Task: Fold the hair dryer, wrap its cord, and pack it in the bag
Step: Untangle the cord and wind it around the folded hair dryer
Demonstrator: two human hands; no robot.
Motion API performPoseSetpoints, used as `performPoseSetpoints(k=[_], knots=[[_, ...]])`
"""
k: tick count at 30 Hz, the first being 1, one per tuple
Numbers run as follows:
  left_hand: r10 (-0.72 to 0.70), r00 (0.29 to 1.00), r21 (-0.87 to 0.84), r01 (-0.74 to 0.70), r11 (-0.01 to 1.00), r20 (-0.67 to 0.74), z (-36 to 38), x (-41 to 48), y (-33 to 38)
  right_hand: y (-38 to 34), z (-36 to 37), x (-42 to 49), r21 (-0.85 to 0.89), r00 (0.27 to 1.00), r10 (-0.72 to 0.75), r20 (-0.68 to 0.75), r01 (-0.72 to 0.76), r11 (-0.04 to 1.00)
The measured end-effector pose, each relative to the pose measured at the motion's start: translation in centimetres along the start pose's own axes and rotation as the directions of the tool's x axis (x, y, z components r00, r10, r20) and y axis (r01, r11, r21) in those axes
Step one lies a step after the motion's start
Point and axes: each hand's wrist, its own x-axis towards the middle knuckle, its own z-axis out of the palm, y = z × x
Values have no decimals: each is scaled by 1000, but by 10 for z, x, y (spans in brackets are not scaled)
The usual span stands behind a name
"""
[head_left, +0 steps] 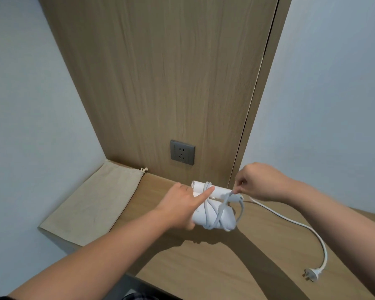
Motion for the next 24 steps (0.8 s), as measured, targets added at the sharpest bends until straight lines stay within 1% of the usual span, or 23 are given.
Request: performPoseSetpoints(k=[2,4,6,8,9,11,14,19,22,24], knots=[[53,998,-18,-53,998,-30,1,-2,0,4,3,7,-50,994,6,-109,-12,999],[87,995,-33,-88,996,-43,0,-6,-1,7,4,11,-11,990,11,-138,-12,1000],[94,993,-36,-96,995,-65,-1,-9,-3,11,-1,13,156,998,6,-57,3,988],[105,992,-22,-107,994,-70,-3,-11,-4,16,-5,16,347,998,-26,53,6,938],[107,992,-12,-108,994,-66,-4,-13,-4,17,-6,17,390,996,-36,82,1,921],[91,994,10,-91,996,-60,-7,-15,-3,20,-4,21,423,997,-25,78,-11,906],[81,994,-5,-81,997,-71,-12,-16,-3,16,3,30,482,1000,23,-10,-15,876],[110,989,-40,-114,993,-97,-16,-14,-4,2,16,40,511,990,73,-117,-3,859],[134,983,-23,-138,990,-124,-18,-16,-3,-1,20,42,504,988,80,-133,-2,864],[129,980,-27,-135,990,-151,-18,-16,-4,2,19,41,509,990,89,-114,-19,860]])
